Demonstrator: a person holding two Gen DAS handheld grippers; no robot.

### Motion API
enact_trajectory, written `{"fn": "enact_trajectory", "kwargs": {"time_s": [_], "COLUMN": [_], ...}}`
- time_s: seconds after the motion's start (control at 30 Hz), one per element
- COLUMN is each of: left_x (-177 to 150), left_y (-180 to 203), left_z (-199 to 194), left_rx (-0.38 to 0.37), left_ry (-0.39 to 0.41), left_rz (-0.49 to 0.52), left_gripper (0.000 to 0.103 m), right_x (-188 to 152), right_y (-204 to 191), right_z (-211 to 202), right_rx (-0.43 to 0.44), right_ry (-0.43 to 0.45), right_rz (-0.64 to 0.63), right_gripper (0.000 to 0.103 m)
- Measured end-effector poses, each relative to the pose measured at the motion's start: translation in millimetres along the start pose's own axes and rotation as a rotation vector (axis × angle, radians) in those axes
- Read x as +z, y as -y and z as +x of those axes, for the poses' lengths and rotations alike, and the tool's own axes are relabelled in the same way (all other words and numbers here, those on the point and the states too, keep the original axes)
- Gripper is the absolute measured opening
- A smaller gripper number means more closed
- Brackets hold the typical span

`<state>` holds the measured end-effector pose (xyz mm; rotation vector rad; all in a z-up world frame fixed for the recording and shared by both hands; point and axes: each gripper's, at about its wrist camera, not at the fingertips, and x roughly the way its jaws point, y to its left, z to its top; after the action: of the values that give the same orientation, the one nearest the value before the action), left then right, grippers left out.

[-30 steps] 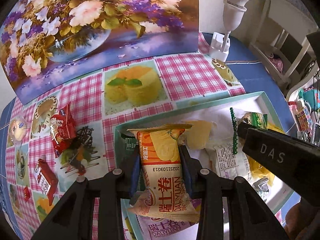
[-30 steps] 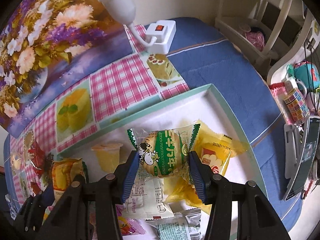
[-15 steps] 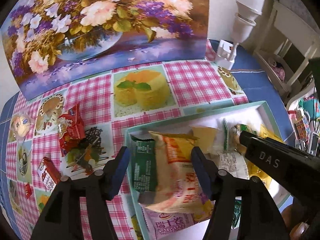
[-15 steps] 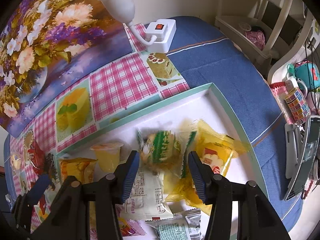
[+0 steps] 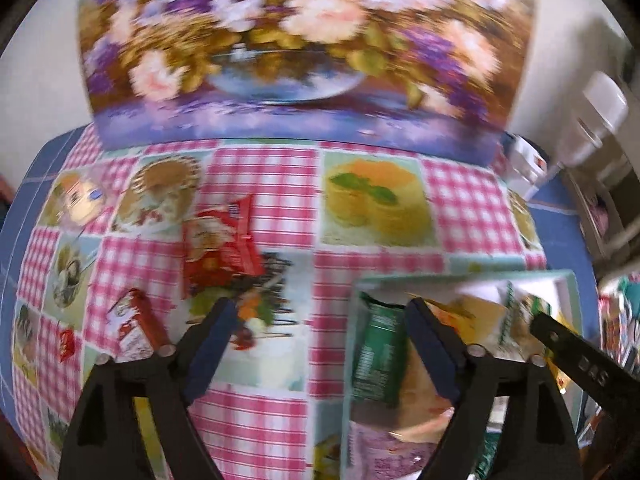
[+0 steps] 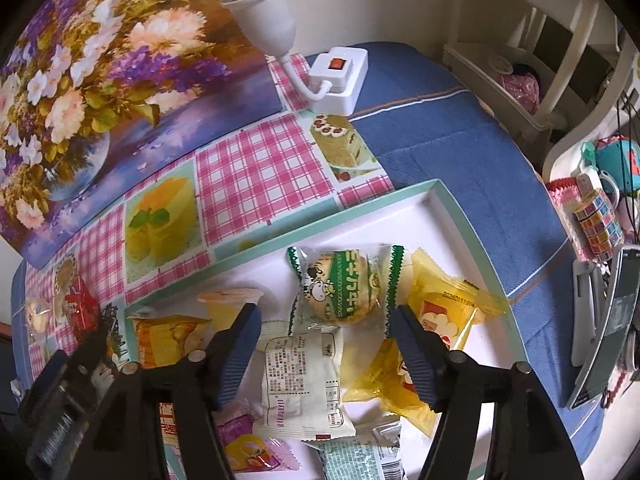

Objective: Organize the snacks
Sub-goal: 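Move both tools back over the remaining snacks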

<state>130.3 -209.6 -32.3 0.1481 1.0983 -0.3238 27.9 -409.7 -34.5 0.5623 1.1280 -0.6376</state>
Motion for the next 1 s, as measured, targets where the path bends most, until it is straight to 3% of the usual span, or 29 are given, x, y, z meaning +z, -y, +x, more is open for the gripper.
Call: {"fn": "enact_trajectory", "kwargs": {"time_s": [0.07,0.13,0.23,0.4,0.47,1.0], "left_x": [1.3,2.4,4.1,6.1,6.6,15.0], "left_y": [-10.8,-21.3,-34.2,-46.6,-48.2,-51.1], "left_z": [2.5,4.8,7.6,8.2,7.7,-8.6], "left_rx": [0.019,0.037,0.056,0.074,0.083,0.116], "left_ry": [0.001,-0.003,-0.006,-0.007,-0.004,0.032], "left_rz": [-0.033,-0.059,-0.092,-0.132,-0.134,-0.047], "left_gripper": [0.09,0.091,0.098,0.098,0.098,0.098], "right_x": [-0.5,-0.9,-0.6,-0.3,-0.8,-0.7], "right_y": [-2.0,-3.3,-4.8,-6.7,-8.5,-23.0], "right_z": [-0.1,-0.6,-1.6,-0.9,-0.4,-20.5], "right_rx": [-0.001,0.0,0.0,0.001,0.001,0.005], "right_ry": [0.003,0.01,0.02,0.024,0.027,0.089], "right_rz": [-0.01,-0.015,-0.02,-0.029,-0.035,-0.05], "right_gripper": [0.076,0.087,0.092,0.095,0.103,0.103]}}
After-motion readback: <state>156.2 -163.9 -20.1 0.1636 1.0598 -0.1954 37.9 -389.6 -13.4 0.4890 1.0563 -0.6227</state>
